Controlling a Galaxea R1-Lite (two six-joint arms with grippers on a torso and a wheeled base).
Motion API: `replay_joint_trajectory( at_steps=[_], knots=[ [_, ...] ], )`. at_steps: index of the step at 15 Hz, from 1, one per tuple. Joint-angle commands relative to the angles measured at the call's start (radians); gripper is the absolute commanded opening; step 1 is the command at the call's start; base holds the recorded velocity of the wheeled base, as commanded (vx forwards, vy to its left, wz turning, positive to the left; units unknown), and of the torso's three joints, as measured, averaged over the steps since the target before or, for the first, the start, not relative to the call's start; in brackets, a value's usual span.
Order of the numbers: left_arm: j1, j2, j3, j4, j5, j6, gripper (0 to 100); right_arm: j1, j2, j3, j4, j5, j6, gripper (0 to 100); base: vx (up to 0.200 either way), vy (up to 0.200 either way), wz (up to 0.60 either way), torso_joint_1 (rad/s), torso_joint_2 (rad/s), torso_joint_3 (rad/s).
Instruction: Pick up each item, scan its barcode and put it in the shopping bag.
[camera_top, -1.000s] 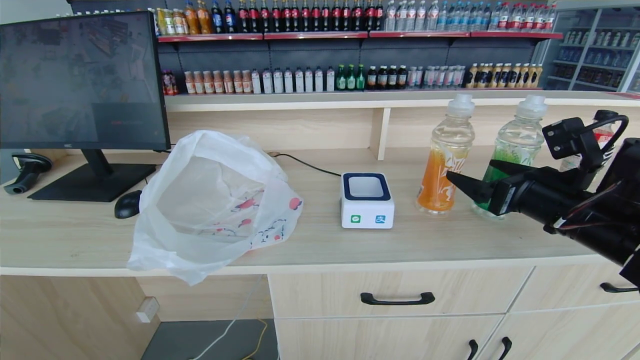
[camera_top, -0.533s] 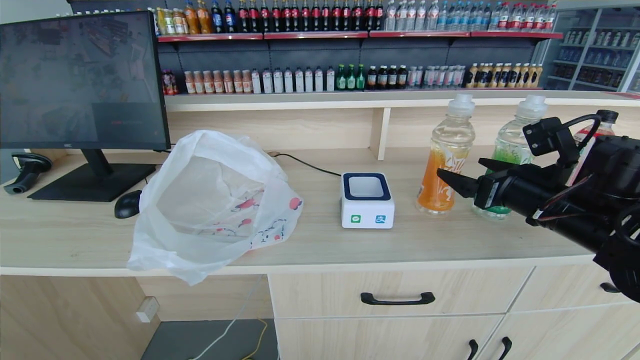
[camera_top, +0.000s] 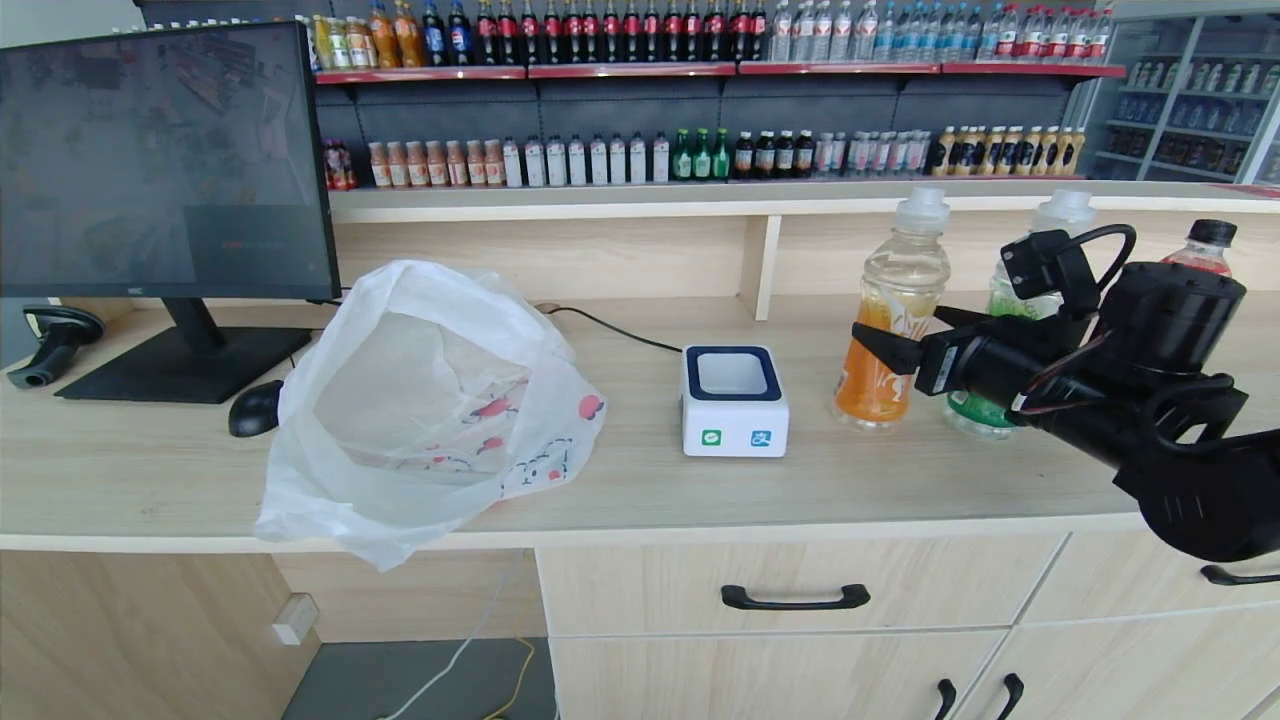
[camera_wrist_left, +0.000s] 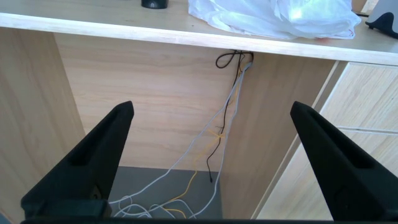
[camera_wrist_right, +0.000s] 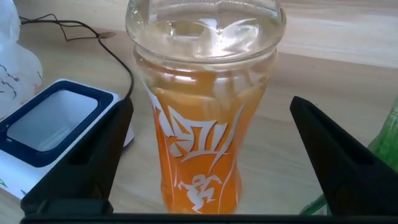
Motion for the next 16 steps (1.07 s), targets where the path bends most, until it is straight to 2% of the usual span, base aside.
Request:
replay_joint_trajectory(
  at_steps=[1,6,8,13,16],
  knots=[
    [0.0,0.0,0.0,0.0,0.0,-0.001,100,-0.001,0.042,-0.043,0.0,-0.003,-0.002,100,0.0,0.0,0.0,0.0,0.0,0.0],
    [0.0,0.0,0.0,0.0,0.0,-0.001,100,-0.004,0.056,-0.064,0.003,-0.016,-0.013,100,0.0,0.0,0.0,0.0,0.0,0.0],
    [0.0,0.0,0.0,0.0,0.0,-0.001,100,0.005,0.062,-0.084,0.011,-0.109,-0.019,100,0.0,0.0,0.0,0.0,0.0,0.0],
    [0.0,0.0,0.0,0.0,0.0,-0.001,100,0.08,0.064,-0.099,0.011,-0.181,-0.013,100,0.0,0.0,0.0,0.0,0.0,0.0],
    [0.0,0.0,0.0,0.0,0.0,-0.001,100,0.088,0.065,-0.102,0.011,-0.206,-0.013,100,0.0,0.0,0.0,0.0,0.0,0.0]
  ],
)
